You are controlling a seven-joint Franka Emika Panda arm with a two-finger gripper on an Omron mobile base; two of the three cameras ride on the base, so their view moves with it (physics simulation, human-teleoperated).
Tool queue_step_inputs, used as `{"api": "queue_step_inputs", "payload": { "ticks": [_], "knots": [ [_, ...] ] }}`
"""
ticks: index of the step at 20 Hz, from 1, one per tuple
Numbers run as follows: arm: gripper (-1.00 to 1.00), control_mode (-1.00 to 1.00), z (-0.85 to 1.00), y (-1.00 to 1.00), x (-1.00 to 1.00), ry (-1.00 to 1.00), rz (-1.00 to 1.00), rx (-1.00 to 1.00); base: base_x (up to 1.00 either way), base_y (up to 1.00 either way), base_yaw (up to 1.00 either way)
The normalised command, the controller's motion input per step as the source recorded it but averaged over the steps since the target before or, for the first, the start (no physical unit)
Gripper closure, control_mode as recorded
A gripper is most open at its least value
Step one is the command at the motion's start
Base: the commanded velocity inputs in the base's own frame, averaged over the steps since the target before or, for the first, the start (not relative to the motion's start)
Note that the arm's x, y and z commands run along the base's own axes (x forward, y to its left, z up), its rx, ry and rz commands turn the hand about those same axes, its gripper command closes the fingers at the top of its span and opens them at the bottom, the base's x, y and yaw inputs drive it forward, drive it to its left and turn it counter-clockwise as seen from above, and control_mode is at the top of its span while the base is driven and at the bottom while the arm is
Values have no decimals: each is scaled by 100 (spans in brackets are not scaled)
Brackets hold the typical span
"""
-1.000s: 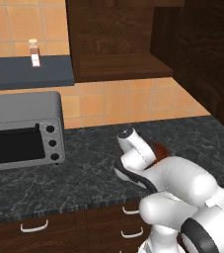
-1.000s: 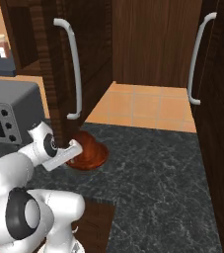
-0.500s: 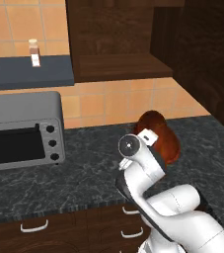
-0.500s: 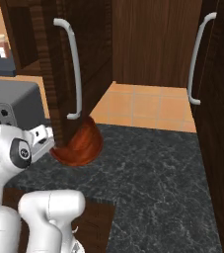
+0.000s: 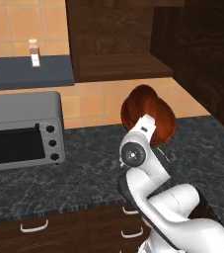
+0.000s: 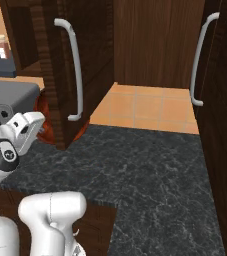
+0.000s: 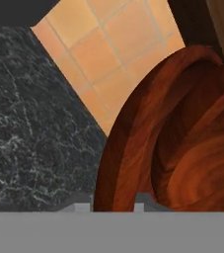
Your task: Pick up the bowls on the counter and stack them on top of one another in the open cabinet. Place the smaller bowl on top of the larger bowl.
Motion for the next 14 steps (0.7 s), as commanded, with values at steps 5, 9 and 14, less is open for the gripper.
{"api": "queue_step_inputs", "payload": {
  "ticks": [5,9,14],
  "knots": [
    [100,-100,100,13,1,3,2,-16,0,0,0],
    [100,-100,100,0,-9,0,0,-16,0,0,0],
    [100,-100,97,3,51,0,0,-12,0,0,0]
  ]
}}
